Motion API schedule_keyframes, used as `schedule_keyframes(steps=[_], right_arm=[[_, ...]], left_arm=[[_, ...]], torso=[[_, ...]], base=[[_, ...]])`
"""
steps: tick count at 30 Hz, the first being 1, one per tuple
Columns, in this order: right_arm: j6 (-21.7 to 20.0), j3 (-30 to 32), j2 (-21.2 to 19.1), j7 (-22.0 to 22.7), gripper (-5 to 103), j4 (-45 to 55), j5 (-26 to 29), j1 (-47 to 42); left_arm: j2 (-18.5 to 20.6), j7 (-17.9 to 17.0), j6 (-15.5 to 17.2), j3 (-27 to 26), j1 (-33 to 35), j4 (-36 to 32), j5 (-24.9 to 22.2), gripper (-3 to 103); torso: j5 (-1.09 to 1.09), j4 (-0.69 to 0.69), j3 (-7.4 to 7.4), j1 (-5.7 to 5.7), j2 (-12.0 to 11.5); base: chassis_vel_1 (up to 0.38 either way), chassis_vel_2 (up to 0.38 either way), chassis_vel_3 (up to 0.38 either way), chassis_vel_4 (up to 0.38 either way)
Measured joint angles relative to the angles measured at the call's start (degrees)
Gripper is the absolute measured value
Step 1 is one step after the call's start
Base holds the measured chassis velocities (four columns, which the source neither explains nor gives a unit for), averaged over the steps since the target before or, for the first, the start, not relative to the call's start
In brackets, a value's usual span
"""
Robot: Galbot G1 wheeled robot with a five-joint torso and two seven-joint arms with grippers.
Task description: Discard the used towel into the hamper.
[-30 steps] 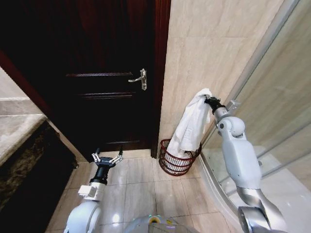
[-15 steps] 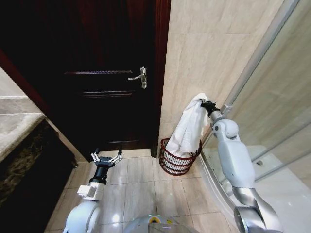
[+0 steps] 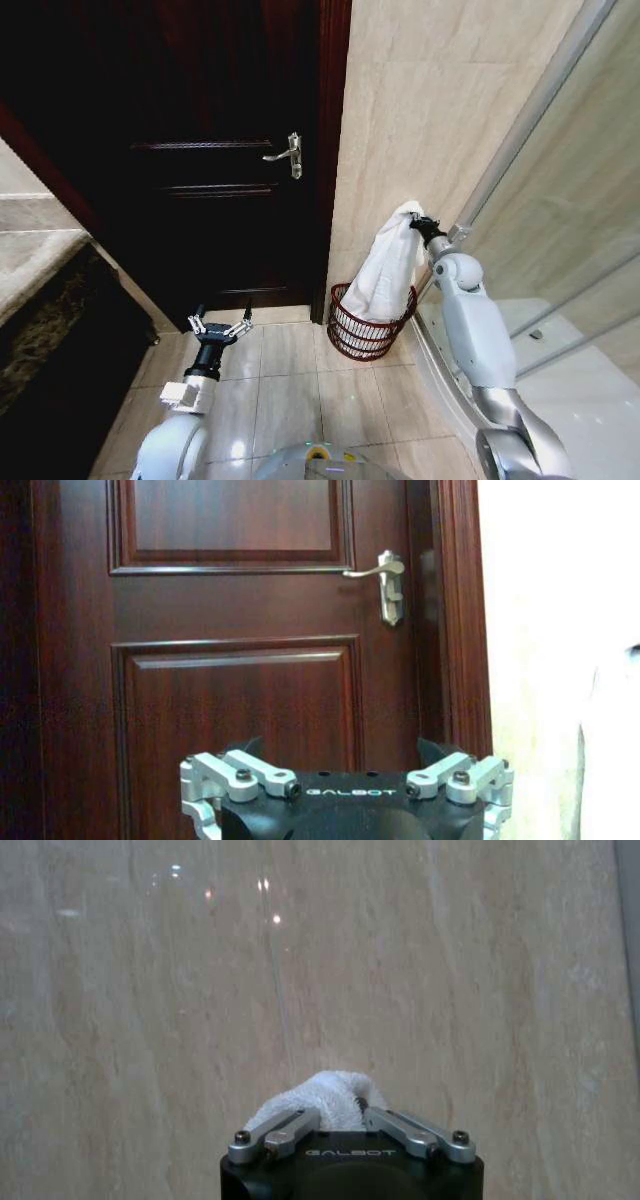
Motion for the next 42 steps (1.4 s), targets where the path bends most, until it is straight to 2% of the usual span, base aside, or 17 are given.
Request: schedule_keyframes(steps=[32,42], right_arm=[[1.8,-0.2,3.6,-1.4,3,-0.3,-3.7,-5.4],[2.5,-0.3,3.4,-2.0,3,-0.7,-4.1,-7.2]], left_arm=[[-0.4,-0.1,-0.5,0.3,0.0,0.2,0.0,100],[-0.3,-0.1,-0.5,0.3,0.0,0.2,0.0,100]], torso=[[0.01,0.00,-2.43,-1.87,-4.3],[0.00,0.00,-3.10,-2.36,-5.5]], base=[[0.000,0.000,0.000,0.000],[0.000,0.000,0.000,0.000]])
